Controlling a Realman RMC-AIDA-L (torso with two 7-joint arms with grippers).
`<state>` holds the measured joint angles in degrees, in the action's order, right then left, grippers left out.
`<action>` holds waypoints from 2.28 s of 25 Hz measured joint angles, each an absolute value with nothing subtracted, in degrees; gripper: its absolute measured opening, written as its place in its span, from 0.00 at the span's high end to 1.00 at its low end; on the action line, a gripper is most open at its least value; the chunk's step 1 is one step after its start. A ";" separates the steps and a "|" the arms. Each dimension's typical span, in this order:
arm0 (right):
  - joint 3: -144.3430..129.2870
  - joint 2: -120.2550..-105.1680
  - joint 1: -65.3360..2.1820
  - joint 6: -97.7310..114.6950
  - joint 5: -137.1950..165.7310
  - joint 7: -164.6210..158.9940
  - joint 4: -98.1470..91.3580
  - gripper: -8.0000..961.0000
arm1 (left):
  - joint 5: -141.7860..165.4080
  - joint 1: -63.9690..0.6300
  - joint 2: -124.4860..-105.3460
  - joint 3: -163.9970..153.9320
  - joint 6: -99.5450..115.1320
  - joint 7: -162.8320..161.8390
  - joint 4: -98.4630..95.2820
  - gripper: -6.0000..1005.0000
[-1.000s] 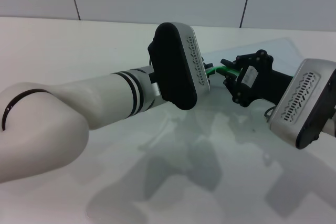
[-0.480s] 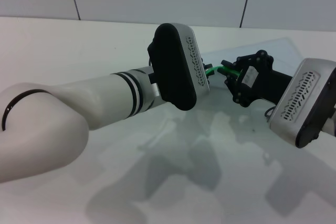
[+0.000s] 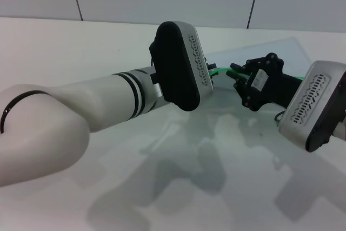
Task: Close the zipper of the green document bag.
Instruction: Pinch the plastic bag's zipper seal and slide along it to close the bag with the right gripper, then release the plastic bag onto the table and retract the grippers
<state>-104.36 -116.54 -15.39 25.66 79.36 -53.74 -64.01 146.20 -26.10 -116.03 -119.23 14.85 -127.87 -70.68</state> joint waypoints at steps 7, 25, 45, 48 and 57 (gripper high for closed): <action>-102.88 -116.57 -15.30 25.64 78.72 -53.78 -62.89 0.91 | 146.59 -25.20 -115.99 -118.58 14.68 -127.84 -71.16 0.91; -91.87 -116.37 -16.89 24.95 78.67 -53.30 -53.66 0.89 | 146.69 -14.24 -115.70 -114.72 14.81 -124.21 -81.04 0.91; -84.65 -116.26 -18.63 24.31 79.19 -50.83 -48.24 0.86 | 146.68 -9.06 -115.90 -112.69 14.78 -121.82 -85.27 0.90; -84.86 -116.34 -18.92 21.38 79.13 -50.85 -47.49 0.85 | 146.69 -9.05 -116.01 -112.41 14.16 -121.87 -85.12 0.90; -86.15 -116.82 -17.81 19.76 67.63 -52.18 -48.85 0.66 | 143.62 -9.13 -116.19 -111.60 5.38 -124.49 -81.77 0.90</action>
<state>-86.15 -116.82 -17.81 19.76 67.63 -52.18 -48.85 143.62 -9.13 -116.19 -111.60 5.38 -124.49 -81.77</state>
